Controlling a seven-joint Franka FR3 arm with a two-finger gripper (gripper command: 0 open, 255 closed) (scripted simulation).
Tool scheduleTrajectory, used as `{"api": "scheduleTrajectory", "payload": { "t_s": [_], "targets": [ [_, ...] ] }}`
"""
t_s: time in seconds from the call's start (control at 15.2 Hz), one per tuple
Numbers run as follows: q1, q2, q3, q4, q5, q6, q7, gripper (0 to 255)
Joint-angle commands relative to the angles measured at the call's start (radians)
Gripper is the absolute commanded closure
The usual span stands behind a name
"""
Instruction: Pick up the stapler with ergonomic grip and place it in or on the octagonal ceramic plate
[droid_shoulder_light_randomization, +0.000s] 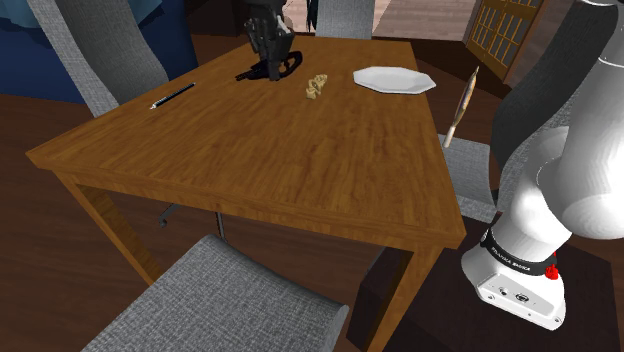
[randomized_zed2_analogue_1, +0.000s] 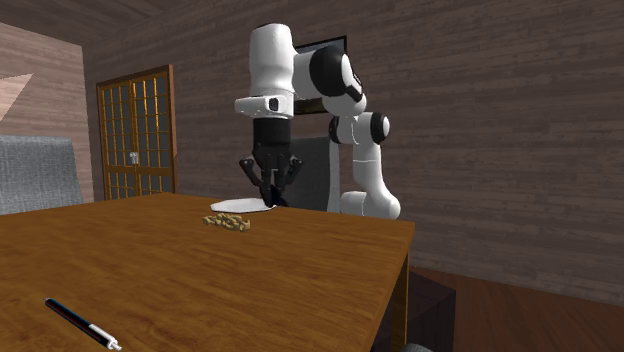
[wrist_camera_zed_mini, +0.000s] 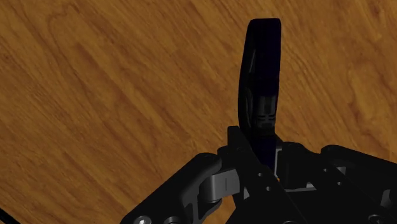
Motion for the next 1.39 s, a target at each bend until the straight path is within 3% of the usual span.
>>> {"api": "scheduleTrajectory", "payload": {
  "t_s": [0.0, 0.66, 1.32],
  "targets": [
    [-0.025, -0.045, -0.019, -0.06, 0.006, 0.015, -0.044, 255],
    [-0.13, -0.246, -0.13, -0.301, 0.009, 0.056, -0.26, 255],
    [-0.227, -0.349, -0.267, -0.409, -0.024, 0.064, -0.487, 255]
  ]
}}
